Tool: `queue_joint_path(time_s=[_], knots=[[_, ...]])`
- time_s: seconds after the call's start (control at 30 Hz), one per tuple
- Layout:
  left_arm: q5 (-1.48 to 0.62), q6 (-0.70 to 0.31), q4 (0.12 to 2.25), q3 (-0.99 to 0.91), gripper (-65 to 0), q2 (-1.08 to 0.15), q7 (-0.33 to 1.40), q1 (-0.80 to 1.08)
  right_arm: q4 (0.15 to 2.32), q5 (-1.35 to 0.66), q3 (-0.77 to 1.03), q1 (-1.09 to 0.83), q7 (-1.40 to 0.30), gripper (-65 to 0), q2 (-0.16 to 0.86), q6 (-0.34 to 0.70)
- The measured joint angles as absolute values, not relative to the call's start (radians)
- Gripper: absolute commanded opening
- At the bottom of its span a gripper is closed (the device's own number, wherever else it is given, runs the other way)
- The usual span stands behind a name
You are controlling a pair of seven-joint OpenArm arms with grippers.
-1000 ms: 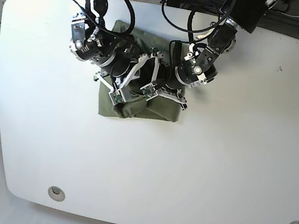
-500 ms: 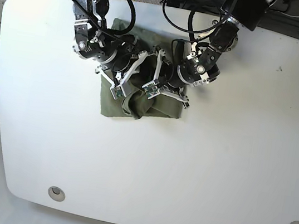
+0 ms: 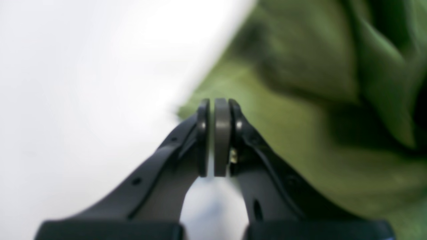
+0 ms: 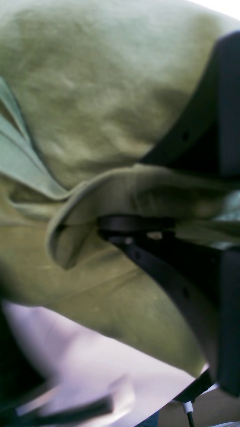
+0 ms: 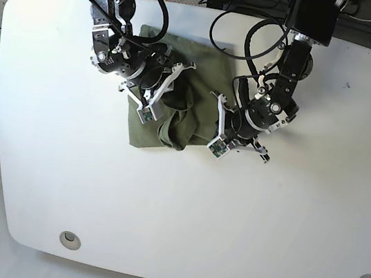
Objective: Fold the T-shirt properly
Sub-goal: 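Open the left gripper and lift it away from the bundle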
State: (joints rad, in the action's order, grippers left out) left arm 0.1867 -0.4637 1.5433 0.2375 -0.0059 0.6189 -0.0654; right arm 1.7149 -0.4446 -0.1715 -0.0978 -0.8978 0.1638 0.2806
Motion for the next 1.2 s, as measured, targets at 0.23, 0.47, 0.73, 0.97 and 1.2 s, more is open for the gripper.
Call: queue_joint_path(time_s=[0.23,0.47,0.73,0.97,1.2], knots=[[0.186,-0.468,1.544,0.233,-63.7,-0.006,0.614,-0.083,1.716,-0.444,-0.171,-0.098,-0.898,-65.0,0.164,0.281],[0.183,-0.472,1.569,0.161,-63.7,0.002,0.614,-0.089,1.768,-0.441,-0.173,-0.098,-0.902,-65.0,0.166,0.281],[0.184,-0.475,1.575,0.039,-63.7,-0.042,0.615,-0.106,1.81,-0.445,-0.179,-0.102,-0.907,-65.0,0.167,0.288],[0.187,-0.471,1.574,-0.068,-63.7,-0.111,0.616,-0.112,1.825,-0.445,-0.178,-0.101,-0.965,-65.0,0.169,0.289],[0.187,-0.47,1.574,-0.12,-63.7,-0.135,0.617,-0.106,1.826,-0.445,-0.179,-0.101,-0.974,-65.0,0.169,0.319]])
